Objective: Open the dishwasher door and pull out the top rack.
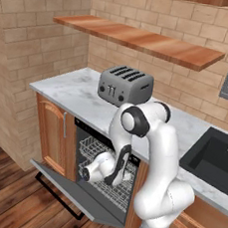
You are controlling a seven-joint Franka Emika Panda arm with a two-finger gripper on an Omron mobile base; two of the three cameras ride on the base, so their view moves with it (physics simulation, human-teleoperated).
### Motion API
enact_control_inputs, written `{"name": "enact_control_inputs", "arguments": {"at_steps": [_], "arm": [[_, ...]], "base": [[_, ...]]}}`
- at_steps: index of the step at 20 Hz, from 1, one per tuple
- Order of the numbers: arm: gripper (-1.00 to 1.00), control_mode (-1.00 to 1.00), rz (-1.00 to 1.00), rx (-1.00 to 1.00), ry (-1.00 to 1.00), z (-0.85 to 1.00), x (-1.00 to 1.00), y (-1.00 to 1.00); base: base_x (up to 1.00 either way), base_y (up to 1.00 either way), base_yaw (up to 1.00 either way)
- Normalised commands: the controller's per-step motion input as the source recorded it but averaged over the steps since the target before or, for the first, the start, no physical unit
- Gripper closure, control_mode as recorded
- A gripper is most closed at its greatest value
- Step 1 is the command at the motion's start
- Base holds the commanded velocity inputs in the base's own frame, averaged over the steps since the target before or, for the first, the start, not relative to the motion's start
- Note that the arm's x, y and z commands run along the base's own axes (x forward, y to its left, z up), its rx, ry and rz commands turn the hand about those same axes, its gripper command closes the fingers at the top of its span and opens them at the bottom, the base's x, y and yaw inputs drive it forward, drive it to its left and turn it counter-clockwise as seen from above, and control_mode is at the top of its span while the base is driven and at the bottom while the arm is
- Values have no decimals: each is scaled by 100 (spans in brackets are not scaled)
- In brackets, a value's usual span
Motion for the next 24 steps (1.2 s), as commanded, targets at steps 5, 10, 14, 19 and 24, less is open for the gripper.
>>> {"name": "enact_control_inputs", "arguments": {"at_steps": [5,10,14,19,24], "arm": [[-100,-100,-11,17,-16,-9,49,0],[-100,-100,-10,15,-17,-2,32,0],[-100,-100,-9,14,-18,-17,17,0],[-100,-100,-9,16,-11,-52,37,-11],[-100,-100,-7,19,-12,-53,37,-29]], "base": [[0,0,0],[0,0,0],[0,0,0],[0,0,0],[0,0,0]]}}
